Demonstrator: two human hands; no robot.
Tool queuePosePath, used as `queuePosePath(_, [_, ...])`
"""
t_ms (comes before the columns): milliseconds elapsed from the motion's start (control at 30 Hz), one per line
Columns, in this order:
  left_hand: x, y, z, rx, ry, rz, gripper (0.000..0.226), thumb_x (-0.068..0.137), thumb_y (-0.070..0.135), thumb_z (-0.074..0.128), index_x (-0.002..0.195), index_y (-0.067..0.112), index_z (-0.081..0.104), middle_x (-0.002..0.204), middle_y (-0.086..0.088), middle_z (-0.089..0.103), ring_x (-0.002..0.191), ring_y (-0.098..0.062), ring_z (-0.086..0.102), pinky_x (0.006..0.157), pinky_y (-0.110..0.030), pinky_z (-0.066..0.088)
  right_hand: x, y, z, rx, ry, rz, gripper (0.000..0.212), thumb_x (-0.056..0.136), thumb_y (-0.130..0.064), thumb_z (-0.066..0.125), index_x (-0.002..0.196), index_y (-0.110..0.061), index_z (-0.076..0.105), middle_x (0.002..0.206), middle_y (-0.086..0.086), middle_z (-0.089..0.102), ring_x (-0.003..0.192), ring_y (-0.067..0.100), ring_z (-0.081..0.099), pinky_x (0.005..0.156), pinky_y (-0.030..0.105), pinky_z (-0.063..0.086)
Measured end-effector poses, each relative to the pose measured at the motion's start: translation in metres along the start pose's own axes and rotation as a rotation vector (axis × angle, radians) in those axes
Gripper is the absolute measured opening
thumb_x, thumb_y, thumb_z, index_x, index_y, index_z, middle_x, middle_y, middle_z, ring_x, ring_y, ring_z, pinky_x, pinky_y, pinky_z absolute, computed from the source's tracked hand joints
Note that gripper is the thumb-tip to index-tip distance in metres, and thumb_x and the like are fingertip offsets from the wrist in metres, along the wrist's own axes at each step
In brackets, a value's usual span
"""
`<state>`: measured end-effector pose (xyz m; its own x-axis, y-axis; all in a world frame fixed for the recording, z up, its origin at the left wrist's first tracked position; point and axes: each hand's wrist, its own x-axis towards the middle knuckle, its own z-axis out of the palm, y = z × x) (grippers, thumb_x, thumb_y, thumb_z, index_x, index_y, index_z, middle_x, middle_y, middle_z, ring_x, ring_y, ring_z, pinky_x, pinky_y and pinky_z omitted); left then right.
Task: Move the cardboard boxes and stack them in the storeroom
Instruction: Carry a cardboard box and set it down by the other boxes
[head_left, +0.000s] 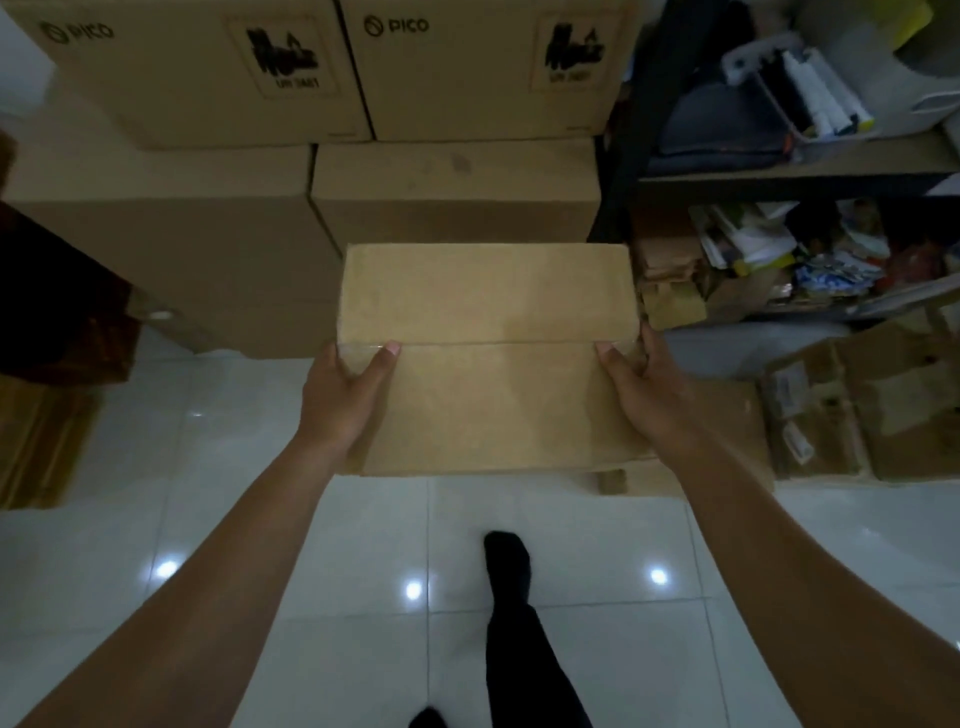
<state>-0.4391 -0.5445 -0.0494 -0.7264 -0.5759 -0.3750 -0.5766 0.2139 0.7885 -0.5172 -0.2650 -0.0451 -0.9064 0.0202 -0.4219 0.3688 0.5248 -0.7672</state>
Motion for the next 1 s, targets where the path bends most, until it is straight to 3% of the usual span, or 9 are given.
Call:
queuePosePath(167, [0.067,-0.024,0.016,-0.001,-0.035,-0.054,0.068,0.077,0.056,0.071,0.130,0.016,0.055,0.126,-0.004,0.059,0.115,-0.024,0.056,0.097,-0.038,0.046,0.061,0.009,0.045,-0.016,-0.043,0.003,0.058,0.095,-0.044,0.050,0.147,-0.027,0.029,0.144,0.001,0.044,0.131,0.024,0.042,0.108,0.042,0.036])
queuePosePath(233, [0.089,-0.030,0.024,-0.003,-0.025,-0.071,0.076,0.069,0.061,0.067,0.129,0.016,0.056,0.125,-0.004,0.060,0.114,-0.024,0.056,0.099,-0.041,0.046,0.085,0.015,0.059,-0.059,-0.056,0.028,0.062,0.094,-0.049,0.048,0.148,-0.027,0.026,0.147,0.002,0.041,0.133,0.027,0.041,0.109,0.046,0.034])
queuePosePath(367, [0.121,-0.039,0.040,0.009,-0.017,-0.088,0.069,0.075,0.056,0.068,0.130,0.016,0.054,0.126,-0.006,0.060,0.116,-0.027,0.056,0.099,-0.041,0.045,0.117,0.020,0.075,-0.081,-0.069,0.063,0.065,0.094,-0.051,0.047,0.150,-0.030,0.021,0.150,0.002,0.037,0.135,0.028,0.037,0.110,0.046,0.032])
queuePosePath(567, [0.138,-0.046,0.047,0.074,0.002,-0.094,0.087,0.066,0.072,0.059,0.137,0.022,0.046,0.128,-0.002,0.058,0.117,-0.026,0.055,0.101,-0.042,0.043,0.124,0.027,0.086,-0.101,-0.066,0.034,0.069,0.093,-0.050,0.048,0.151,-0.028,0.019,0.148,0.005,0.039,0.133,0.030,0.040,0.108,0.050,0.036])
queuePosePath(667, [0.139,-0.047,0.046,0.110,-0.021,-0.083,0.072,0.083,0.055,0.065,0.141,0.019,0.041,0.133,-0.004,0.054,0.121,-0.026,0.053,0.096,-0.033,0.041,0.122,0.023,0.086,-0.091,-0.048,0.042,0.066,0.094,-0.044,0.051,0.150,-0.025,0.023,0.145,0.006,0.043,0.131,0.028,0.043,0.104,0.040,0.037])
queuePosePath(733, [0.136,-0.043,0.044,0.163,-0.004,-0.022,0.072,0.084,0.054,0.063,0.141,0.016,0.039,0.137,-0.007,0.051,0.124,-0.027,0.050,0.100,-0.039,0.042,0.121,0.019,0.084,-0.092,-0.022,0.038,0.062,0.094,-0.039,0.055,0.148,-0.022,0.029,0.142,0.005,0.046,0.128,0.027,0.046,0.101,0.037,0.039])
queuePosePath(800, [0.129,-0.033,0.044,0.219,0.016,0.045,0.074,0.084,0.054,0.059,0.140,0.011,0.039,0.138,-0.010,0.050,0.126,-0.028,0.048,0.103,-0.044,0.041,0.117,0.012,0.081,-0.099,-0.008,0.037,0.060,0.094,-0.035,0.055,0.147,-0.023,0.031,0.143,0.005,0.046,0.128,0.027,0.046,0.105,0.043,0.040])
queuePosePath(900, [0.111,-0.013,0.043,0.200,0.029,0.095,0.074,0.090,0.048,0.058,0.148,0.009,0.034,0.149,-0.011,0.041,0.136,-0.027,0.040,0.111,-0.039,0.032,0.103,-0.004,0.074,-0.114,-0.047,0.003,0.051,0.095,-0.033,0.051,0.143,-0.024,0.035,0.140,0.005,0.047,0.125,0.027,0.047,0.104,0.050,0.041])
queuePosePath(1000, [0.084,0.005,0.041,0.153,0.019,0.119,0.070,0.094,0.041,0.056,0.151,0.012,0.028,0.155,-0.007,0.032,0.143,-0.022,0.030,0.114,-0.028,0.022,0.077,-0.016,0.065,-0.165,-0.051,-0.012,0.049,0.098,-0.033,0.047,0.144,-0.021,0.036,0.143,0.006,0.045,0.128,0.025,0.045,0.105,0.037,0.038])
